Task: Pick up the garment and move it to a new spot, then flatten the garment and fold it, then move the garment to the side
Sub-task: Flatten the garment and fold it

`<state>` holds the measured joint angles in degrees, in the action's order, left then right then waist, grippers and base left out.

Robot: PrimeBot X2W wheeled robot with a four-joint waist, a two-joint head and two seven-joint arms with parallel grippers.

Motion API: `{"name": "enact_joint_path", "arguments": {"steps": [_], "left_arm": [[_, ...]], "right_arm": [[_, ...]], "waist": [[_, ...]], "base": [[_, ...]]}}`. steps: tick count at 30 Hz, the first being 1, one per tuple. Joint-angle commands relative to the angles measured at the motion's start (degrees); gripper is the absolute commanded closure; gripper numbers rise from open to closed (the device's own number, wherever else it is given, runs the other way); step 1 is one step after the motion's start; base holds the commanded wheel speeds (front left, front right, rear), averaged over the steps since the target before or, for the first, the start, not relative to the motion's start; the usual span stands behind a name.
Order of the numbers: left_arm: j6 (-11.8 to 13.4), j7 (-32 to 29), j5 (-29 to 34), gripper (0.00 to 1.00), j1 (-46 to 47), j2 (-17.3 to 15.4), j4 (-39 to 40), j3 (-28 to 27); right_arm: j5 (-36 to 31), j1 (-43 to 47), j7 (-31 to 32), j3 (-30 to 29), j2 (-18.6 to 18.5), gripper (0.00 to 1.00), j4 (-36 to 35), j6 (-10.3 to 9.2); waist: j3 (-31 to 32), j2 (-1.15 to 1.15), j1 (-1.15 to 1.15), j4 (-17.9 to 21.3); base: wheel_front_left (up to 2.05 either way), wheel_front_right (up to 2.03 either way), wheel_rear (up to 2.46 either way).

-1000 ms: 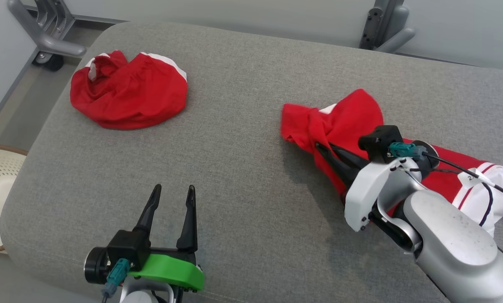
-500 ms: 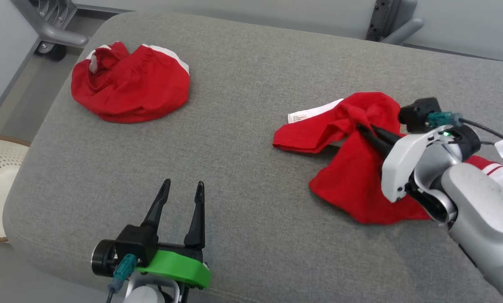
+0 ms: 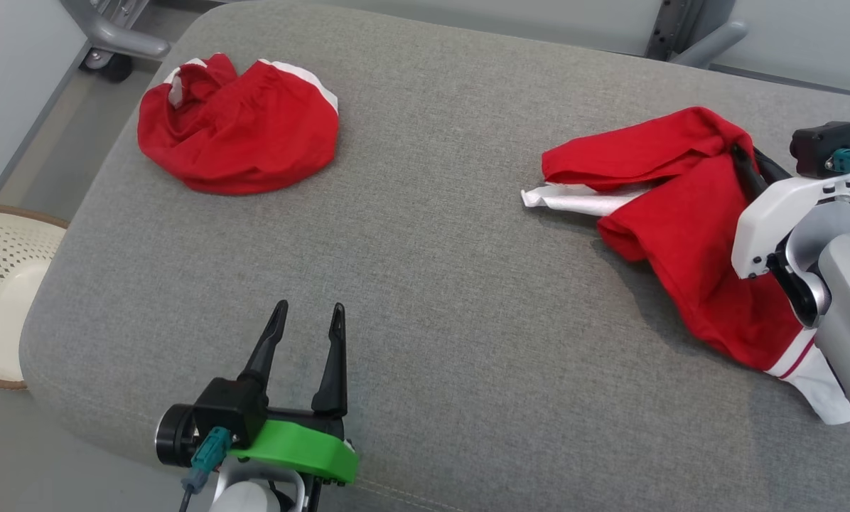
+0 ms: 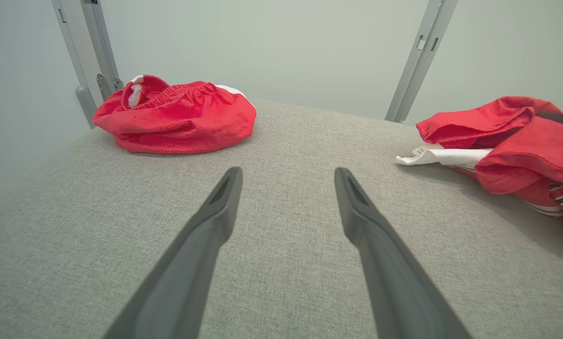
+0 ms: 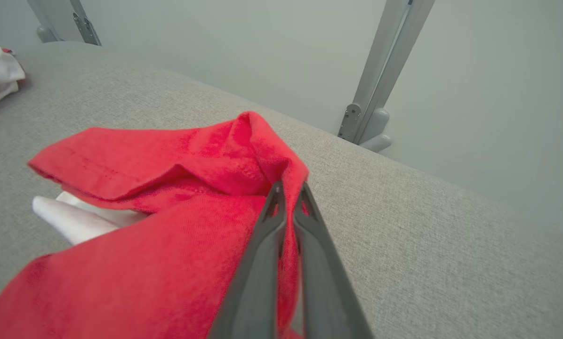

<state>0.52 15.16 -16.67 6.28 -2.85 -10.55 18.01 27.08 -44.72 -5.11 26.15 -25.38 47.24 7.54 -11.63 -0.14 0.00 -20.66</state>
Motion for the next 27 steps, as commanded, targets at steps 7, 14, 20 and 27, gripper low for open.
{"name": "enact_joint_path", "arguments": {"steps": [7, 14, 20, 27], "left_arm": [[0.0, 0.0, 0.9, 0.00, 0.3, -0.1, -0.1, -0.6], [-0.1, 0.0, 1.3, 0.00, -0.3, -0.1, -0.1, -1.3], [-0.3, 0.0, 1.7, 0.00, -1.1, -0.1, -0.1, -1.8], [-0.7, 0.0, 2.0, 0.00, -1.2, -0.1, -0.2, -1.9]], "right_arm": [[-3.4, -2.3, -5.4, -1.9, 2.6, 0.00, 6.2, -0.10], [-5.0, -2.4, -8.1, 0.3, 4.1, 0.00, 1.7, -0.10], [-3.9, 2.7, -5.3, 8.3, 5.9, 0.00, -8.9, -0.10], [-6.7, 7.7, 4.3, 16.9, 4.4, 0.00, -15.7, -0.10]], "waist": [[0.2, 0.14, 0.00, 2.3], [1.6, 0.14, 0.00, 4.6], [3.5, 0.14, 0.00, 6.2], [4.3, 0.14, 0.00, 6.4]], "base": [[0.00, 0.00, 0.00], [0.00, 0.00, 0.00], [0.00, 0.00, 0.00], [0.00, 0.00, 0.00]]}}
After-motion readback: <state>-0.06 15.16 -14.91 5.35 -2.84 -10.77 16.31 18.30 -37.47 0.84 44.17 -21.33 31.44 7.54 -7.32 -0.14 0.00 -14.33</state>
